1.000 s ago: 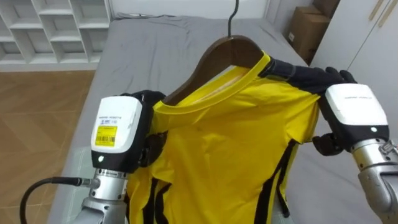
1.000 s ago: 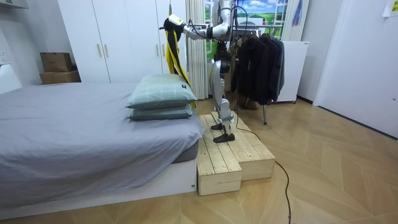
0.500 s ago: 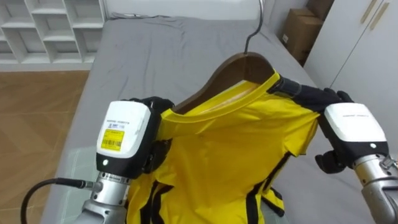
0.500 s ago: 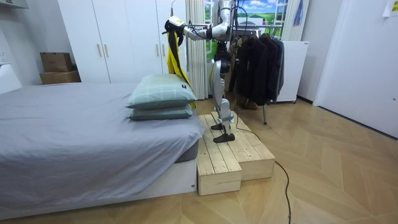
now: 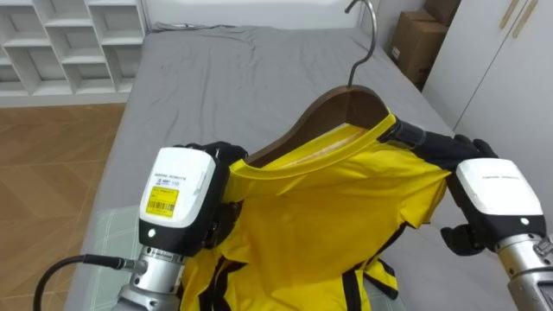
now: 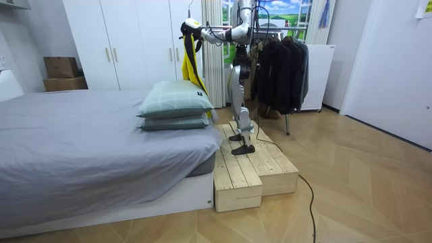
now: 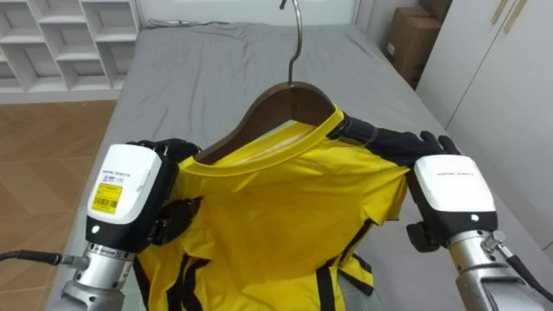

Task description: Hang clothes

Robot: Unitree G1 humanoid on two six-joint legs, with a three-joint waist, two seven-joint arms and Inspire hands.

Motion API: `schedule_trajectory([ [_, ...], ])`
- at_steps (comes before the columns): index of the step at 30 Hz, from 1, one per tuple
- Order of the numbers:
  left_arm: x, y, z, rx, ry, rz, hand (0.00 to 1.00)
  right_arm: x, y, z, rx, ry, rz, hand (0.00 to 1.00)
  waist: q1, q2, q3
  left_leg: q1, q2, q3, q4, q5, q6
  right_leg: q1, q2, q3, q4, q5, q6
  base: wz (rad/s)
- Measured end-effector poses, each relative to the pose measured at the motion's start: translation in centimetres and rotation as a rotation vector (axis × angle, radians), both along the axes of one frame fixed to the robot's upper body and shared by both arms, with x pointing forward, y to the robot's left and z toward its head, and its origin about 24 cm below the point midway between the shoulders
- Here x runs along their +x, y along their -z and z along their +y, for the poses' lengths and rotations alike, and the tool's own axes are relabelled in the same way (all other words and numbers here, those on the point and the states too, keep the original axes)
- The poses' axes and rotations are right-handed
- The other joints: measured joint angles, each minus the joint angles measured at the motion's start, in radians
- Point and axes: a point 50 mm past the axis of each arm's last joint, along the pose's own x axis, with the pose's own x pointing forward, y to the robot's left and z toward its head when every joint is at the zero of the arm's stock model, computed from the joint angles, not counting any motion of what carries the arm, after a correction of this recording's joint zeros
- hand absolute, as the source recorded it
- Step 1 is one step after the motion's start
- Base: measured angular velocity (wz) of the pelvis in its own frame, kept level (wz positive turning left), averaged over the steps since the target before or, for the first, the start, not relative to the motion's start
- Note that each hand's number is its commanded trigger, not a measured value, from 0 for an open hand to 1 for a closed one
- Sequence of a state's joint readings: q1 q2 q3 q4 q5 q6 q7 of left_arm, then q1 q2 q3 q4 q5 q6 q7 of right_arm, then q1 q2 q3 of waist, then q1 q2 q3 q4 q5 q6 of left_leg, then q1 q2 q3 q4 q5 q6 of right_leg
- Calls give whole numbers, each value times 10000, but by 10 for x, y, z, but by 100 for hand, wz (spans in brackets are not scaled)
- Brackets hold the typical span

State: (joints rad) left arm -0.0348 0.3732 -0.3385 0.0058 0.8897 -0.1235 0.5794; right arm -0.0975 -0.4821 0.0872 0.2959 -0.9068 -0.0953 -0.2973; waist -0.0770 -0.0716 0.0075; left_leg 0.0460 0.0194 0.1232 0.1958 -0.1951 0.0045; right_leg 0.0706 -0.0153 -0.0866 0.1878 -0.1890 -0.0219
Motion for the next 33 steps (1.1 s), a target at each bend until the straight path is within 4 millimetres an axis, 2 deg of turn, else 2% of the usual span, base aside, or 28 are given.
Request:
schedule_trajectory([
  [5,-3,3,-3,-242,26,64,100,0,-2,-2,1904,450,-312,0,-22,29,-18,22,6,31,-2,0,0,30,2,22,2,0,0,0],
  [9,-4,2,-6,-514,-30,-108,100,2,-10,0,3733,785,-904,0,-59,51,-31,-15,-1,31,10,0,0,6,-3,8,-16,0,0,0],
  [12,-4,1,-7,-632,-52,-284,100,2,-18,-1,4298,776,-1276,0,-67,62,-37,-15,-3,30,4,0,0,-2,-2,15,-14,0,-1,0],
  [25,-7,1,-6,-802,-164,-462,100,3,-28,1,5168,676,-1662,0,-290,38,-39,81,3,79,-50,1,-1,31,-4,25,-1,-1,-1,0],
  [33,-9,2,-6,-847,-183,-512,100,3,-29,1,5025,649,-1725,0,-413,-172,-27,61,3,110,-51,1,-1,5,3,47,-8,-2,-1,0],
])
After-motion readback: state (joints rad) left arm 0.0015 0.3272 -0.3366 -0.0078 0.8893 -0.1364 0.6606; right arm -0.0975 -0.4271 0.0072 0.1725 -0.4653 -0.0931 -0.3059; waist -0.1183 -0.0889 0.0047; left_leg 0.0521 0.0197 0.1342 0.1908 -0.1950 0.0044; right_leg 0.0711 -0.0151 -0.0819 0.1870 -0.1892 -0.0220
